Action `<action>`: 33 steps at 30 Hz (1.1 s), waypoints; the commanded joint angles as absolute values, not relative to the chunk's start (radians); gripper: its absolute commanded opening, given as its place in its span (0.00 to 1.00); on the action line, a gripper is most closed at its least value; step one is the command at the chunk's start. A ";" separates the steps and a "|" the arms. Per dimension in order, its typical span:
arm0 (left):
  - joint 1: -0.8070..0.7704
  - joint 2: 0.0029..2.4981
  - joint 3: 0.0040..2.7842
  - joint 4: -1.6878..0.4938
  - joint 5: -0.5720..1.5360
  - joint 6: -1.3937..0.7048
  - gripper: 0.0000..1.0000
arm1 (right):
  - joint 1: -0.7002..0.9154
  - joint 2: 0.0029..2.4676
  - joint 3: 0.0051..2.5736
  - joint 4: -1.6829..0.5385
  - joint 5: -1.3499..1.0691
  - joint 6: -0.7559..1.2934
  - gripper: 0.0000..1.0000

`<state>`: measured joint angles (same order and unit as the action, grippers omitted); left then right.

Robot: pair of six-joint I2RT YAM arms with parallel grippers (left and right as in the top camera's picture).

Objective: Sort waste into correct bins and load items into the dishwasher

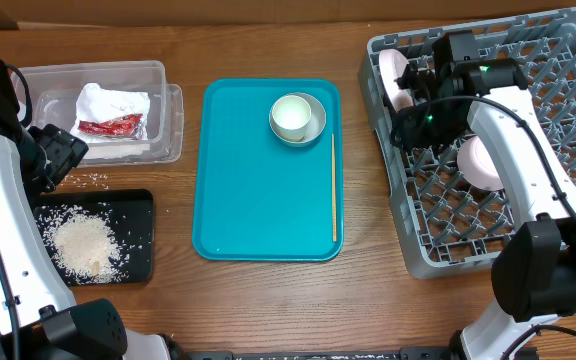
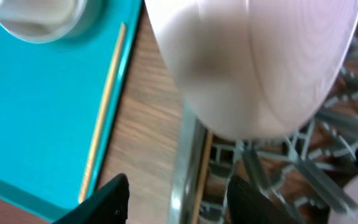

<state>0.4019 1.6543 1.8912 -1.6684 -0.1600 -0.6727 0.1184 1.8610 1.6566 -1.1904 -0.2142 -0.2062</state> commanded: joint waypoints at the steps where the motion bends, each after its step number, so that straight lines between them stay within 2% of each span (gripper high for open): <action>1: 0.405 1.658 1.891 -1.667 -0.163 -0.654 1.00 | 0.117 1.861 1.673 -1.147 -0.265 -0.143 0.45; 4: 0.405 1.658 1.891 -1.667 -0.163 -0.654 1.00 | 0.118 1.861 1.673 -1.099 -0.278 -0.100 0.34; 7: 0.405 1.658 1.891 -1.667 -0.163 -0.654 1.00 | 0.118 1.861 1.668 -1.059 -0.328 -0.100 0.28; 14: 0.404 1.661 1.891 -1.667 -0.163 -0.654 1.00 | 0.118 1.862 1.629 -0.988 -0.320 -0.072 0.22; 20: 0.405 1.661 1.891 -1.667 -0.163 -0.654 1.00 | 0.118 1.863 1.628 -0.939 -0.149 0.046 0.17; 23: 0.405 1.661 1.891 -1.666 -0.163 -0.654 1.00 | 0.118 1.863 1.629 -0.937 -0.121 0.060 0.09; 33: 0.405 1.661 1.891 -1.667 -0.163 -0.654 1.00 | 0.176 1.847 1.717 -0.966 -0.176 0.066 0.06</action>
<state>0.4019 1.6543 1.8912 -1.6684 -0.1600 -0.6727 0.1471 1.8610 1.6554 -0.9722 -0.1722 0.0528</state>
